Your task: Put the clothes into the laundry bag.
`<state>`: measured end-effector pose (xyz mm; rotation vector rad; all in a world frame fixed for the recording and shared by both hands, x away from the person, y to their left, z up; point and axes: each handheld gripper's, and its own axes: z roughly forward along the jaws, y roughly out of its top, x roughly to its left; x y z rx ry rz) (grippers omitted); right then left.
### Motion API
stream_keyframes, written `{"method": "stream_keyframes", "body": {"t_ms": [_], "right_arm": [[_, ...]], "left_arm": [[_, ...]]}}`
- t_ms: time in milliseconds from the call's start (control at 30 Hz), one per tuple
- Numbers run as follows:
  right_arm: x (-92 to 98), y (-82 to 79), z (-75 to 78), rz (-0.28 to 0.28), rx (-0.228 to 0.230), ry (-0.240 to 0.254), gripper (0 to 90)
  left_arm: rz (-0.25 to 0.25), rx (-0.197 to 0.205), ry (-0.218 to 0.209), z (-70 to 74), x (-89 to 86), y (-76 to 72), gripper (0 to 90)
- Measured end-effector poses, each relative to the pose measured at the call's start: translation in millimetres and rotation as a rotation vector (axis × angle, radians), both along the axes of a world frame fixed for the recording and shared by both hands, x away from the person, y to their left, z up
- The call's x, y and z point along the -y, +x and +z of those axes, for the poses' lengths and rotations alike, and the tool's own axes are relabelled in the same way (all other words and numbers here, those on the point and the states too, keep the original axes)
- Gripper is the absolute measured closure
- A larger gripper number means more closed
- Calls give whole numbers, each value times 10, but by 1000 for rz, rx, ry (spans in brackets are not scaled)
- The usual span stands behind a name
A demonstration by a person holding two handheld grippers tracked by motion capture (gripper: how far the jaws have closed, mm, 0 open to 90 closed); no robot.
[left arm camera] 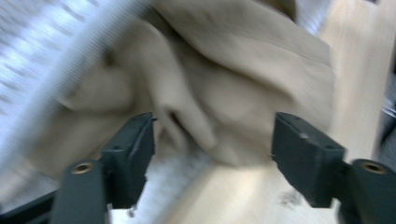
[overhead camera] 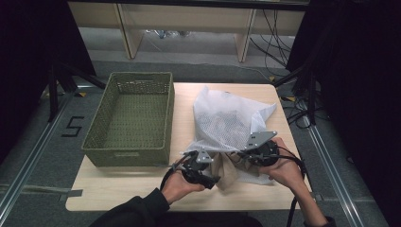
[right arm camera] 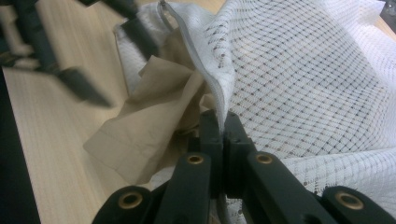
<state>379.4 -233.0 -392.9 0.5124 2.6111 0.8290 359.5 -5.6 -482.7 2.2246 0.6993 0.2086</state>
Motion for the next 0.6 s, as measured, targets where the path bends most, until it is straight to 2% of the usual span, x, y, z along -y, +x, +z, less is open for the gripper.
{"method": "stream_keyframes", "body": {"t_ms": [33, 100, 167, 200, 233, 267, 300, 333, 367, 400, 433, 467, 500, 533, 567, 600], "right_arm": [[-3, 3, 3, 3, 5, 0, 900], [-14, -2, 6, 5, 13, -7, 900], [-22, -10, 17, 9, 16, -7, 900], [-26, -16, 24, 13, 14, -3, 900], [-29, -21, 27, 9, 19, -5, 900], [-33, -34, 33, 14, 5, 3, 900], [-31, -38, 35, 17, 7, 1, 900], [-28, -45, 43, 16, -3, 4, 900], [-18, -44, 43, 17, 5, 4, 900], [-1, -46, 42, 16, 5, 0, 900], [9, -58, 40, 14, -10, 7, 900], [24, -59, 39, 14, -13, 8, 900], [35, -53, 31, 21, -12, 7, 900], [37, -54, 25, 5, -22, 5, 900], [41, -49, 14, -1, -23, 0, 900], [46, -44, 1, 3, -31, 1, 900]], "left_arm": [[-18, 9, 15, -38, 39, -12, 228], [-12, 0, 31, -124, 154, -6, 210], [-7, 15, 31, -186, 284, 50, 271], [-6, 34, 20, -206, 338, 91, 374], [-28, 53, 1, -210, 394, 136, 537], [-25, 67, -1, -200, 442, 189, 669], [-7, 67, -31, -180, 498, 233, 772], [44, 94, -58, -144, 545, 280, 826], [60, 117, -67, -66, 553, 357, 844], [147, 137, -156, -25, 601, 395, 852], [134, 162, -112, 50, 560, 456, 852], [152, 165, -125, 73, 575, 501, 849], [151, 150, -136, 72, 580, 542, 836], [170, 110, -152, 50, 587, 560, 812], [160, 98, -147, 20, 593, 578, 783], [156, 135, -108, -29, 596, 604, 764]]}}
